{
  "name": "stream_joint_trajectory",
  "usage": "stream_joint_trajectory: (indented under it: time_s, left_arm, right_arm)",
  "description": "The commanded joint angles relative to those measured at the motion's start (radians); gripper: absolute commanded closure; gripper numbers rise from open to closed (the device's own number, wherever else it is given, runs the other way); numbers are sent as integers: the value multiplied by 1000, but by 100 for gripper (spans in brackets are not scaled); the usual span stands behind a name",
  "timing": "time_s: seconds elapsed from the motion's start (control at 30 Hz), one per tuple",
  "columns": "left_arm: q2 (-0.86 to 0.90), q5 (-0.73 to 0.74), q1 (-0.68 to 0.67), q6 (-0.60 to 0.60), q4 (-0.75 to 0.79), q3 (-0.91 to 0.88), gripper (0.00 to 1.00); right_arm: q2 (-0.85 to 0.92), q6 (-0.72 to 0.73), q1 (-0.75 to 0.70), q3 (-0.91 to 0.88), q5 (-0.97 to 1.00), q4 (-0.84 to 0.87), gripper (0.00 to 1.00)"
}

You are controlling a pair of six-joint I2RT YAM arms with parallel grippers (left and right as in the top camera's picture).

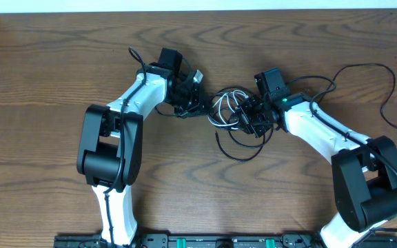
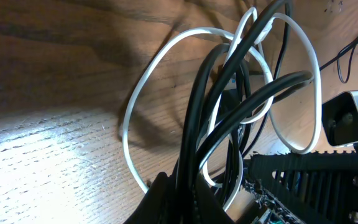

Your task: Untangle cables

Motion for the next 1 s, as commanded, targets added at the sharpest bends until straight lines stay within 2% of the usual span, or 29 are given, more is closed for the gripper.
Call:
stream_joint_trajectory:
  time_s: [0.0, 0.2, 0.83, 0.9, 0.97]
  left_arm:
    - [18, -5, -2, 3, -3, -10, 92]
    - [18, -5, -2, 3, -3, -9, 92]
    - [18, -5, -2, 3, -3, -9, 92]
    - [18, -5, -2, 3, -3, -9, 92]
    - [18, -5, -2, 3, -3, -10, 92]
  right_arm:
    - [6, 15, 11, -5, 19, -5, 72]
    - [6, 14, 38, -5, 28, -6, 75]
    - [50, 44, 65, -5, 74, 21, 74]
    - [67, 44, 65, -5, 72, 22, 76]
    - [88, 44, 66, -5, 69, 37, 88]
